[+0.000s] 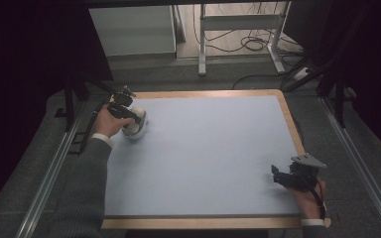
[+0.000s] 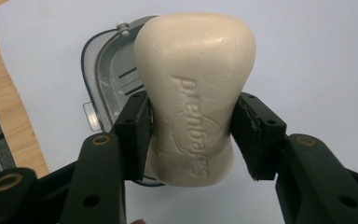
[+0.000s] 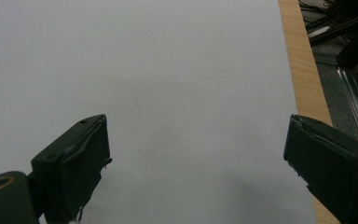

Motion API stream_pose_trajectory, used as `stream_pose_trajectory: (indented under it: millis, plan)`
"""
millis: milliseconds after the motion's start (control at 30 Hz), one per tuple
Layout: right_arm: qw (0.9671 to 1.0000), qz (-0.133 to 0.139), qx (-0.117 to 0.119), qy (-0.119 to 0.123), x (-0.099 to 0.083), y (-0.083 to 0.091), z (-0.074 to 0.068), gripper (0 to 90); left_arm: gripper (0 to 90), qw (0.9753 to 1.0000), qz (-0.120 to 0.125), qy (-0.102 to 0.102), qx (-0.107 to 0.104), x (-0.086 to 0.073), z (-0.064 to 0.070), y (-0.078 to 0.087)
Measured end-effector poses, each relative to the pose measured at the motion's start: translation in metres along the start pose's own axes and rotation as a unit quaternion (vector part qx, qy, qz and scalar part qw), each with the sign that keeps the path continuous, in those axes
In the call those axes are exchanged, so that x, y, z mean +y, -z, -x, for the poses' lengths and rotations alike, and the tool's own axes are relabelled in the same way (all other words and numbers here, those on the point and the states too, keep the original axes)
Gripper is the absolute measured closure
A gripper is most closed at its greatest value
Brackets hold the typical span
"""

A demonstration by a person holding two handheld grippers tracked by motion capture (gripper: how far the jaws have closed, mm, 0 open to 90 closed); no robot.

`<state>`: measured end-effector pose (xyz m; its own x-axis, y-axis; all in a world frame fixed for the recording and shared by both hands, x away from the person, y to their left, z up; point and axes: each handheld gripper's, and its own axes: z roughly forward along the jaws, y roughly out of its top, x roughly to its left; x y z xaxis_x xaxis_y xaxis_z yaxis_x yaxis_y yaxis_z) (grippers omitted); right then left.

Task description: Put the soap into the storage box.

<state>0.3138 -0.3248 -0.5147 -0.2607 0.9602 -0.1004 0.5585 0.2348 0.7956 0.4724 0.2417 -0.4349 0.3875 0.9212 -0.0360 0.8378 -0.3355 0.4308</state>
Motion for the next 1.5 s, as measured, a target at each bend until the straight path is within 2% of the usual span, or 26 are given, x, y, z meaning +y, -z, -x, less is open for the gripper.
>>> stream_pose_trajectory:
  millis: [233,433,600,700,800,867,1100,1267,1500]
  plan:
    - [1.0000,0.001,-0.001,-0.005,0.000,0.002,0.002,6.6,49.9,0.9998,-0.014,0.012,0.006,0.003,-0.006,-0.011]
    - [1.0000,-0.001,-0.001,-0.004,0.000,0.001,0.002,6.6,49.9,0.9994,-0.027,0.022,0.003,0.005,-0.009,-0.024]
    - [1.0000,0.000,-0.001,-0.006,0.000,0.002,0.003,6.6,49.7,0.9990,-0.025,0.036,-0.006,0.005,-0.013,-0.030]
    - [1.0000,0.000,-0.001,-0.005,0.000,0.002,0.003,6.6,49.4,0.9990,-0.028,0.036,-0.001,0.005,-0.012,-0.032]
    - [1.0000,0.000,-0.001,-0.006,0.000,0.002,0.003,6.6,44.4,0.9992,-0.016,0.038,-0.005,0.005,-0.012,-0.031]
    - [1.0000,0.000,-0.002,-0.006,0.000,0.002,0.003,6.6,41.0,0.9992,-0.011,0.036,-0.016,0.005,-0.010,-0.028]
    - [1.0000,-0.001,-0.003,-0.005,0.000,0.001,0.003,6.6,36.3,0.9995,0.017,0.022,-0.015,0.000,-0.001,-0.010]
    - [1.0000,0.000,-0.001,-0.004,0.001,0.002,0.002,6.6,34.5,0.9990,0.041,-0.004,-0.018,-0.008,0.013,0.006]
    - [1.0000,0.002,0.001,0.001,0.002,0.002,0.000,6.6,31.6,0.9941,0.081,-0.049,-0.054,-0.035,0.040,0.016]
